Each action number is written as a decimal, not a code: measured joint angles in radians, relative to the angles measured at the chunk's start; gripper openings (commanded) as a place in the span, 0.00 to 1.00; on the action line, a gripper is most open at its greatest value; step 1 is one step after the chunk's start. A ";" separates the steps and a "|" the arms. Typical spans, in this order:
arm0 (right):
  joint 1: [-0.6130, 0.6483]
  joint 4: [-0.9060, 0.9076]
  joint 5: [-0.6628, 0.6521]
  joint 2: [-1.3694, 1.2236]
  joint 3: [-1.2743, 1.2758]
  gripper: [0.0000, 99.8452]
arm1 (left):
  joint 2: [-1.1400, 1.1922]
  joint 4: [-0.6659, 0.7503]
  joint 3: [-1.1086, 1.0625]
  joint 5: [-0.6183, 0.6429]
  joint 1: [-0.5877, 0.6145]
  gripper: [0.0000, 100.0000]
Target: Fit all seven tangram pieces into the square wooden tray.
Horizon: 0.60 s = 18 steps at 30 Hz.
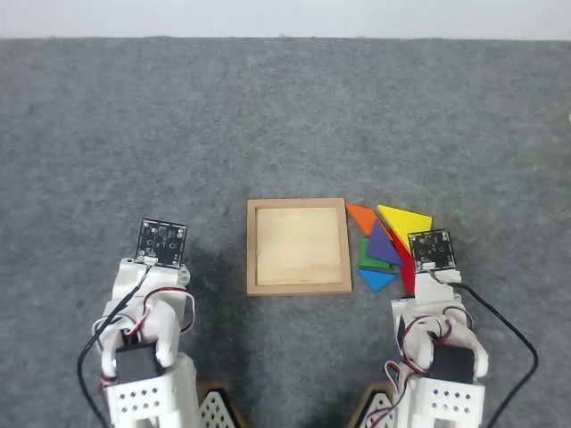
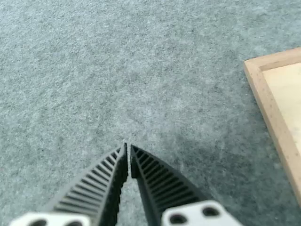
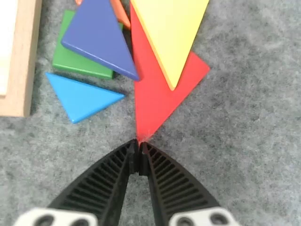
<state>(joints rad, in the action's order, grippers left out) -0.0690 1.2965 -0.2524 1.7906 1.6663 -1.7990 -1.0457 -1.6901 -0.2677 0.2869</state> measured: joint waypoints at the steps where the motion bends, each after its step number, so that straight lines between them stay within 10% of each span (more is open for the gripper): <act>1: 0.000 0.000 0.000 0.000 0.000 0.01 | 0.000 0.000 0.000 0.000 0.000 0.01; 6: 0.002 0.000 -0.101 0.000 0.000 0.01 | 0.000 0.000 0.000 0.000 0.000 0.01; 12: -0.006 -0.014 -0.643 0.015 -0.005 0.01 | 0.000 0.000 0.000 0.000 0.000 0.01; 18: -0.091 -0.018 -0.517 0.000 -0.215 0.17 | 0.000 0.000 0.000 0.000 0.000 0.01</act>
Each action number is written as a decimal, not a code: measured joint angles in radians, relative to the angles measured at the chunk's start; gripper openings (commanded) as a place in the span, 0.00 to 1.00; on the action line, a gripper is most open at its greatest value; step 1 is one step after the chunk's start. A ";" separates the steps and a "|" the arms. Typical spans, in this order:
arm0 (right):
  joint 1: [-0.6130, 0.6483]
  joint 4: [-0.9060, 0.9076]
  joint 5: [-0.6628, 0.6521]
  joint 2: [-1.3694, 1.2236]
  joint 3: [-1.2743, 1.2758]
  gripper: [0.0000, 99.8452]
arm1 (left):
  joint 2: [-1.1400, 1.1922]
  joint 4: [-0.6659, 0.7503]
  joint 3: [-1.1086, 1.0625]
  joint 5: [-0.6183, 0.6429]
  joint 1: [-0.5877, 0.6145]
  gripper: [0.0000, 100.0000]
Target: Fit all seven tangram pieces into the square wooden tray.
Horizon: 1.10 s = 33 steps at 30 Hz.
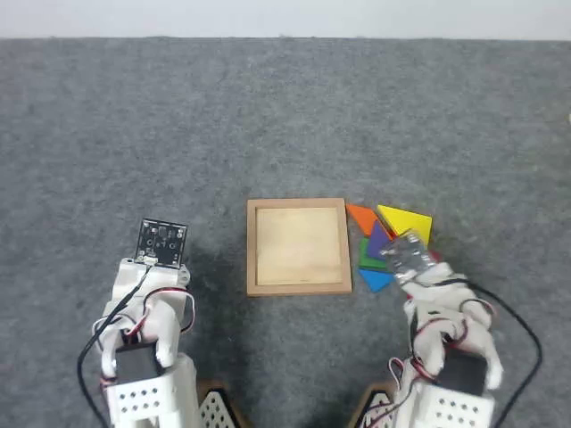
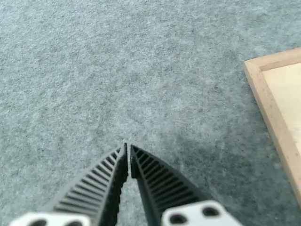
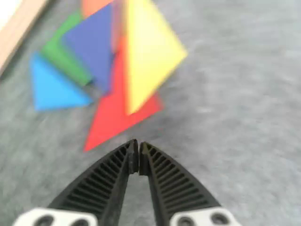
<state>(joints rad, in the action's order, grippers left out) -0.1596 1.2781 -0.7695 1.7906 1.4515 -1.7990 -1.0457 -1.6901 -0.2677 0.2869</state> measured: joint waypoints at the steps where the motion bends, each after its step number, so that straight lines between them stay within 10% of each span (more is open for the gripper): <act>1: 0.005 0.020 0.020 0.005 -0.041 0.21 | 0.000 0.000 0.000 0.000 0.000 0.01; 22: 0.245 -0.198 0.241 -1.570 -0.859 0.30 | 0.000 0.000 0.000 0.000 0.000 0.01; 33: 0.230 -0.212 0.207 -1.979 -1.074 0.30 | 0.000 0.000 0.000 0.000 0.000 0.01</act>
<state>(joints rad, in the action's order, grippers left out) 0.0706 1.0664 -0.5623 -0.1887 0.3775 -1.7990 -1.0457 -1.6901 -0.2677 0.2869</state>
